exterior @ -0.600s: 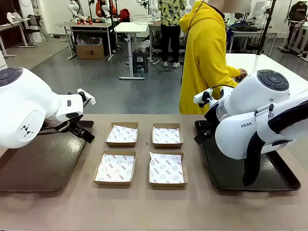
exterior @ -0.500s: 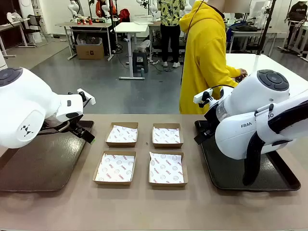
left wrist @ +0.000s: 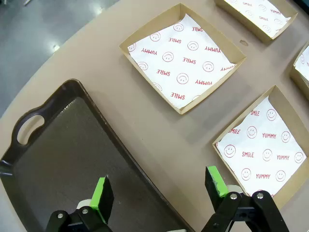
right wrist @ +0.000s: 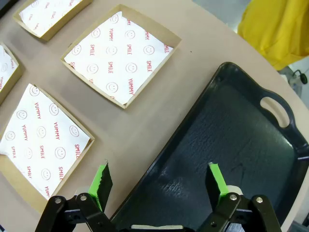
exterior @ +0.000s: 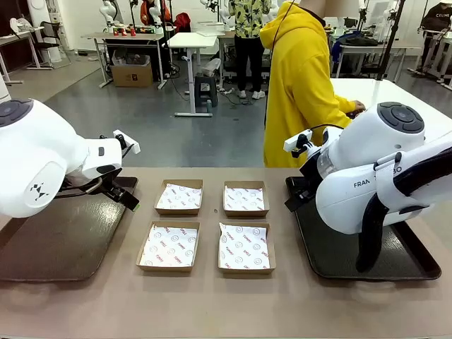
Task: Individually package the donuts and arrange them on the tray.
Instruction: Pick up one Paper togo box.
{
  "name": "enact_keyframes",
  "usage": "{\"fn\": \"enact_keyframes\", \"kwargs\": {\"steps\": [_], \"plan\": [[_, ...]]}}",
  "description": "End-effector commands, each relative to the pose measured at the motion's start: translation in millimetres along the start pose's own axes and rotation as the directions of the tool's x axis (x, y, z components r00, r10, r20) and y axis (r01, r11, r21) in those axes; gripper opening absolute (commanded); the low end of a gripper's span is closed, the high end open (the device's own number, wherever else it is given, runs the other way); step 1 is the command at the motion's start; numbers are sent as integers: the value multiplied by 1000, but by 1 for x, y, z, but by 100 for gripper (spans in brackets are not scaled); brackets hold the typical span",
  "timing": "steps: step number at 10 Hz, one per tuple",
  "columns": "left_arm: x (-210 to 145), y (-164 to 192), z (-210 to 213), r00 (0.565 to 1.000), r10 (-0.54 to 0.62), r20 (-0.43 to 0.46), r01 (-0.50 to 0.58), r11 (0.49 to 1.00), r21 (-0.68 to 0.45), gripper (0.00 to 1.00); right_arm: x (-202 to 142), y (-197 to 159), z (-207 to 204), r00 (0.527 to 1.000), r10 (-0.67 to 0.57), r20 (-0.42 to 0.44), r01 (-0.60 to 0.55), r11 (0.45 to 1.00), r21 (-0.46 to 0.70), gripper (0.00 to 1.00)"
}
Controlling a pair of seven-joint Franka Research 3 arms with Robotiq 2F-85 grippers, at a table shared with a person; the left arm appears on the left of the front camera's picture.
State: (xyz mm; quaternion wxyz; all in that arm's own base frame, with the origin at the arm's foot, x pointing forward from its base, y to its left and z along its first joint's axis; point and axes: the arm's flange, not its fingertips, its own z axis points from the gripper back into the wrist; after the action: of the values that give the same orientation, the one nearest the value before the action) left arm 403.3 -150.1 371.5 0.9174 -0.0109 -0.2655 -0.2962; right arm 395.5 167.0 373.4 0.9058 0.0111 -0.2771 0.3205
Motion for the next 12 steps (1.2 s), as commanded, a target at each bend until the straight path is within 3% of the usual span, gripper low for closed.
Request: {"fn": "enact_keyframes", "kwargs": {"steps": [1,7,10,12], "plan": [[0,0,0,1000,0,0,0,1000,0,100,0,0,0,1000,0,0,0,1000,0,100],[0,0,0,1000,0,0,0,1000,0,100,0,0,0,1000,0,0,0,1000,0,100],[-59,-5,78,998,-62,-15,62,997,-43,100,-46,17,73,996,11,-83,-9,1000,15,100],[-96,-6,121,989,-124,-79,114,986,-121,100,-79,28,128,988,34,-152,-34,999,3,100]]}}
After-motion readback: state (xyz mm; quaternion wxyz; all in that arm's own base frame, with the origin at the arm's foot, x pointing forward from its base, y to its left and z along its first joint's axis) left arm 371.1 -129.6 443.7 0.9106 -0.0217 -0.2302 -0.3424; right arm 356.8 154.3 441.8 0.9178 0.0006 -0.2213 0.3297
